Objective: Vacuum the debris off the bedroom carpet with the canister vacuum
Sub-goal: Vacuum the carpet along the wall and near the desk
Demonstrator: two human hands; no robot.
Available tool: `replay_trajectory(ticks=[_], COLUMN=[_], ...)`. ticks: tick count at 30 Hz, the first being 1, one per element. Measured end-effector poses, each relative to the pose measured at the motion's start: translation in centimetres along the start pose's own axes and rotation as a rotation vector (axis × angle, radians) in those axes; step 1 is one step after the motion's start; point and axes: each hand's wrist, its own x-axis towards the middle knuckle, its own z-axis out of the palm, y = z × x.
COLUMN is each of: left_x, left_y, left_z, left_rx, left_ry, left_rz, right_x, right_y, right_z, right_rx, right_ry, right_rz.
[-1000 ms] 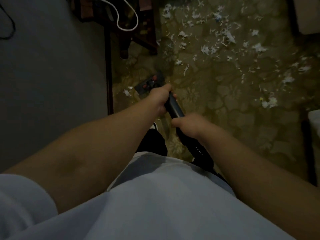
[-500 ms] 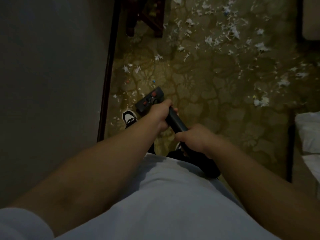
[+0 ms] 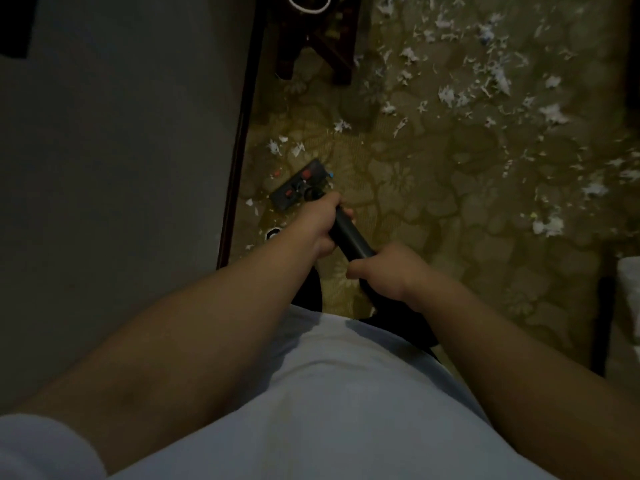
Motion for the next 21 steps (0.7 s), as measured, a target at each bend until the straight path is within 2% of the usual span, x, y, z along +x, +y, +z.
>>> replay_trajectory(ticks=[13,21], left_x=[6.5,6.7], left_y=[18.9,19.3], left_z=[-5.7,-5.0], left_rx=[0.099,0.135], left_ry=[0.005,0.016], left_rz=[0.074,0.107], right_x=[8.8,9.3], right_y=[-18.0,-17.9], right_z=[3.7,3.6], right_rx=[0.080,0.106], right_ry=[0.039,0.044], right_rz=[-0.058,-0.075])
